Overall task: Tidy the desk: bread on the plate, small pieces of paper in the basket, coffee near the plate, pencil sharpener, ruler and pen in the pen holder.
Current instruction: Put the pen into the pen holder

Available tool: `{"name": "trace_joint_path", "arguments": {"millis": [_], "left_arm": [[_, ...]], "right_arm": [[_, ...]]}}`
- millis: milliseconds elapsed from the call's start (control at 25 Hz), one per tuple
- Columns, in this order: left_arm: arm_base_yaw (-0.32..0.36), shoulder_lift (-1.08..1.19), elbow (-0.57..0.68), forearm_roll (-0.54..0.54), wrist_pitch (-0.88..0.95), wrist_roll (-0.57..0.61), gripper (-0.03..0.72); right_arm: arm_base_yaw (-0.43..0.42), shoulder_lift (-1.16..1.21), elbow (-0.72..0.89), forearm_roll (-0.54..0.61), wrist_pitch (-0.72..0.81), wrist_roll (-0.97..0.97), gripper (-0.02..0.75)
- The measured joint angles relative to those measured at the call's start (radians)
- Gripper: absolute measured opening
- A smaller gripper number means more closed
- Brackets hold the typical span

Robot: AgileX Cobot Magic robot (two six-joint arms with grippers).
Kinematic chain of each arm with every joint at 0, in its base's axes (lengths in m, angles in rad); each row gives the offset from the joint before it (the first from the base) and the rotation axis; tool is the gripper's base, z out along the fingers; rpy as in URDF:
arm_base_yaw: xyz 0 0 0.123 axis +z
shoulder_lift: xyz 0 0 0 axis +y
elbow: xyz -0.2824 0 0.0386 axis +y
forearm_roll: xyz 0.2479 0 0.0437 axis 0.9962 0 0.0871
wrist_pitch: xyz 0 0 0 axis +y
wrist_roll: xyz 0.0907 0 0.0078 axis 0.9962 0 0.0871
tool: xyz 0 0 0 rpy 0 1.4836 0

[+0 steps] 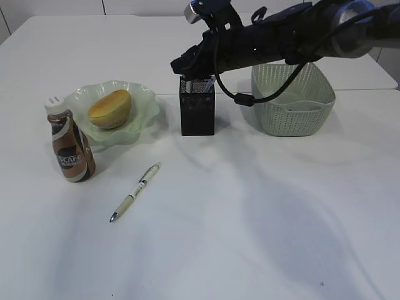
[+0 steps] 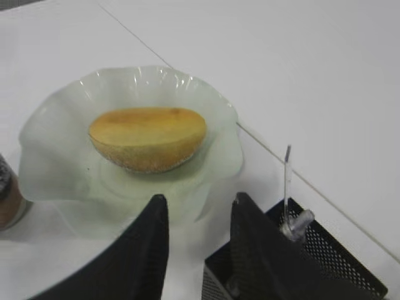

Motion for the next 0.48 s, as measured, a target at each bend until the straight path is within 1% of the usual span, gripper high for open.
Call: {"name": "trace_joint_path", "arguments": {"millis": [40,120,280,480], "left_arm": [[0.0,0.0,0.0,0.0,0.0,0.0,0.466],[0.0,0.0,0.0,0.0,0.0,0.0,0.466],[0.0,0.0,0.0,-0.008,0.005,0.0,0.466],[0.0,0.0,0.0,-0.065,0.024,0.0,0.466]], "right_arm": [[0.0,0.0,0.0,0.0,0.0,0.0,0.281],[0.0,-0.031,0.0,0.0,-0.07,0.004,0.281],[0.0,-0.063,0.004,0.0,-0.133,0.002,0.281],[0.0,-0.091,0.007,0.0,-0.182,0.0,0.281]]}}
